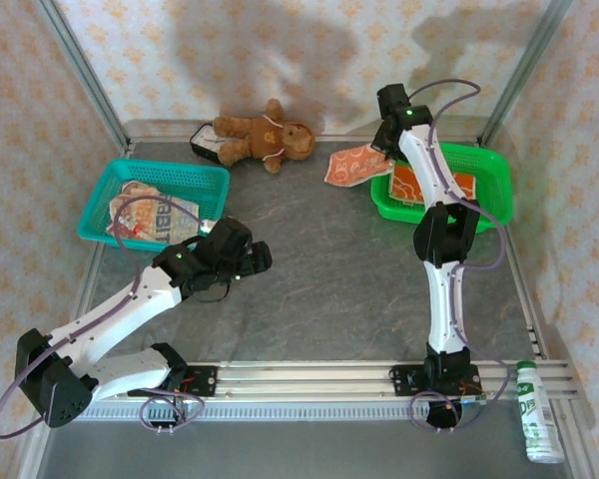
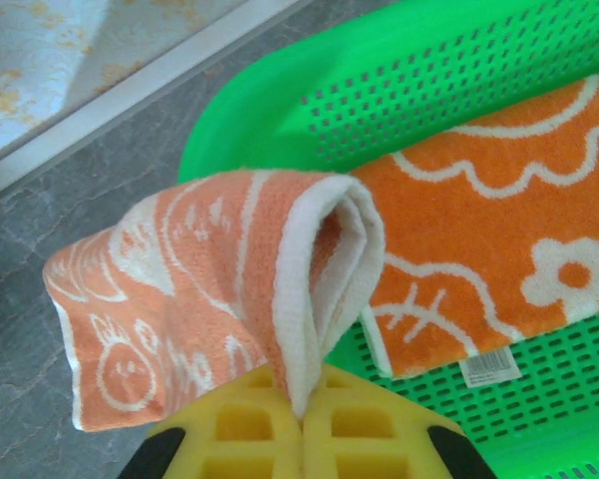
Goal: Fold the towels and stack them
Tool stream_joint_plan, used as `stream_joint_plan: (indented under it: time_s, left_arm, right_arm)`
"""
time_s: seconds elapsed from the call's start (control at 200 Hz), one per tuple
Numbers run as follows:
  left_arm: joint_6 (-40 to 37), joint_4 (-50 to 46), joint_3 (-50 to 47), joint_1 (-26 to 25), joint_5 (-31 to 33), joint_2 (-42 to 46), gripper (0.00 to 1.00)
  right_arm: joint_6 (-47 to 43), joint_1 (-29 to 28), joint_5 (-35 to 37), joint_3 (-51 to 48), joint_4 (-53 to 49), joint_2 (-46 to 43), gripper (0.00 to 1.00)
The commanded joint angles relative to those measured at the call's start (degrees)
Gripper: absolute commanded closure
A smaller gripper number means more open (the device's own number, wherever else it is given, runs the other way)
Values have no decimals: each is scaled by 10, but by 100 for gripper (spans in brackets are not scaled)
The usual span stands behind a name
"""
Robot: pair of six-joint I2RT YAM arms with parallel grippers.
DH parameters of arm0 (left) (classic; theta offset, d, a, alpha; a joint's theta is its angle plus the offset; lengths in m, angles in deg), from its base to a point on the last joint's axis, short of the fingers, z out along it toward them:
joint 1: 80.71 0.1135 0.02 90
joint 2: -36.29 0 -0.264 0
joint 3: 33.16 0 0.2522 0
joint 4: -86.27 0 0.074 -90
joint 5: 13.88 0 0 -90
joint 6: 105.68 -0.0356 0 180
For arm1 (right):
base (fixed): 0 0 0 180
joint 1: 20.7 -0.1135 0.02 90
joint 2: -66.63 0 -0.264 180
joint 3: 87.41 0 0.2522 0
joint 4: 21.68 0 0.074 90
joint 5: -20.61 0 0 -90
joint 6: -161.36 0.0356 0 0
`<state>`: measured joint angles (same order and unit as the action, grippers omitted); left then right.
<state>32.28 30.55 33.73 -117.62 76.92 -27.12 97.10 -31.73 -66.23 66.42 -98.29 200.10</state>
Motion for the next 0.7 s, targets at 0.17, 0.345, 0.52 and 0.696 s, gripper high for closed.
stream_joint_plan:
  time_s: [0.17, 0.345, 0.52, 0.696]
  left_arm:
    - [-7, -16, 21, 16, 24, 0, 0]
    - [-13, -11, 20, 17, 34, 9, 0]
    - [-13, -7, 16, 24, 25, 9, 0]
    - [-19, -10, 17, 27, 21, 8, 0]
  right_arm:
    - [-36, 29, -1, -19, -54, -50, 100]
    - [-64, 56, 15, -57, -58, -89, 100]
    - [-74, 88, 21, -87, -50, -124, 100]
    - [-85, 109, 33, -89, -49, -134, 100]
